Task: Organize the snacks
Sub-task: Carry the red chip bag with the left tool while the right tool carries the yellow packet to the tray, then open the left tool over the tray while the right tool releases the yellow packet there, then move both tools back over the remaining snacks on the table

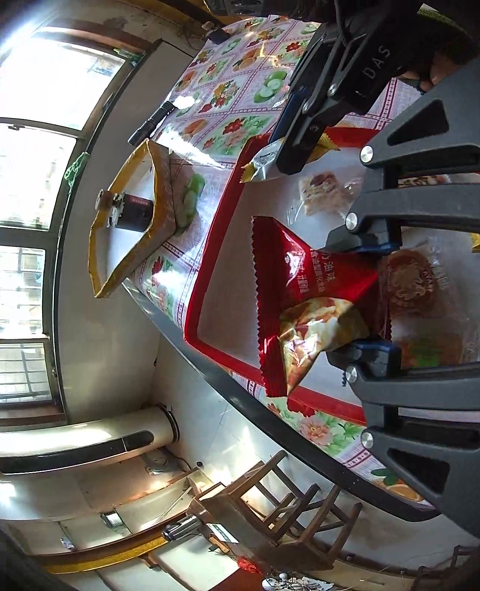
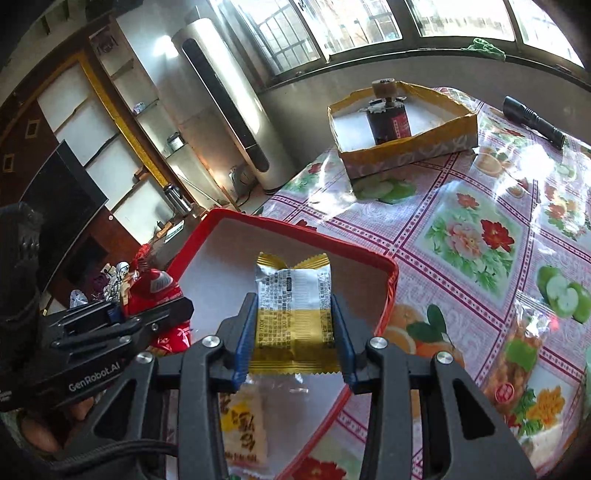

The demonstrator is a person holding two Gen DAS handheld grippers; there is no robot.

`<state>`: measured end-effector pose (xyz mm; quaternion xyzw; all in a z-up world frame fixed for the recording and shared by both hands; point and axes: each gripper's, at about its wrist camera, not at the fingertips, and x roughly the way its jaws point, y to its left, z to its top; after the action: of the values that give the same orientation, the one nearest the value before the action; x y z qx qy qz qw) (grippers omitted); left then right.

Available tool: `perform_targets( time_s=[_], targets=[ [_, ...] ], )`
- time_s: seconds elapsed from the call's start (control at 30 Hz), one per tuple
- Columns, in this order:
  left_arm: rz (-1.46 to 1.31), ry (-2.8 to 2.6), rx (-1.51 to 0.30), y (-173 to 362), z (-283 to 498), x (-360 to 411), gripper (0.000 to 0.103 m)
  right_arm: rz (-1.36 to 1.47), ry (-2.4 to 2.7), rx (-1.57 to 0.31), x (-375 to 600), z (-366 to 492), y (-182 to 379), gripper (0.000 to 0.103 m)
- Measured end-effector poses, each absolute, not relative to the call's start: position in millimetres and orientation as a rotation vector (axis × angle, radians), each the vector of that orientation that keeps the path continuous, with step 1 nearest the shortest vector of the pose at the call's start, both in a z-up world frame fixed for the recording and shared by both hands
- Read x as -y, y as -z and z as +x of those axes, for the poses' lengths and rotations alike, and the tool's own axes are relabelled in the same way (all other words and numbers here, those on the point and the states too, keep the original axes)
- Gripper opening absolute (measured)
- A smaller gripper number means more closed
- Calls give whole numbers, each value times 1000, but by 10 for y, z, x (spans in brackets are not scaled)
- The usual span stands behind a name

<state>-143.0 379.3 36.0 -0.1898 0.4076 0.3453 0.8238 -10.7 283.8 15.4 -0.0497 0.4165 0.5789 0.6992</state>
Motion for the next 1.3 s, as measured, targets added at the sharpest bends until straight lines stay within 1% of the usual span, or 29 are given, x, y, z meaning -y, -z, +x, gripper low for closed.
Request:
perform_targets(
  time_s=[0.2, 0.37, 0.43, 0.53, 0.6, 0.67, 0.73, 0.83, 0.93, 1.03, 1.13, 1.3],
  targets=[
    [-391, -746, -891, -275, -1318, -3876, 33, -128, -1271, -964, -2990, -24, -1, 41],
    [-378, -757, -929, -167, -1235, -3917, 33, -156, -1275, -941, -3029, -57, -10, 41],
    [-371, -768, -932, -144, -1229, -3919, 35, -155, -1279, -940, -3026, -56, -9, 41],
    [-364, -775, -937, -145, -1223, -3910, 36, -159, -1281, -937, -3029, -61, -10, 42],
    [-362, -776, -945, -139, -1216, -3909, 40, -167, -1279, -933, -3034, -78, -14, 44],
    [-380, -779, -947, -143, -1230, -3916, 55, -165, -1284, -931, -3039, -87, -27, 46],
    [-387, -790, -934, -179, -1273, -3915, 60, -158, -1285, -930, -3017, -89, -46, 46],
    [-398, -798, -910, -265, -1352, -3894, 63, -146, -1284, -920, -2946, -87, -106, 47],
    [-397, -806, -890, -345, -1395, -3841, 63, -115, -1284, -898, -2790, -89, -204, 48],
    [-405, -787, -876, -399, -1416, -3740, 65, -88, -1274, -880, -2577, -102, -276, 50],
    [-398, -761, -866, -433, -1385, -3584, 66, -77, -1253, -882, -2368, -102, -283, 52],
    [-390, -701, -870, -456, -1319, -3315, 66, -58, -1213, -896, -2040, -76, -276, 53]
  ],
)
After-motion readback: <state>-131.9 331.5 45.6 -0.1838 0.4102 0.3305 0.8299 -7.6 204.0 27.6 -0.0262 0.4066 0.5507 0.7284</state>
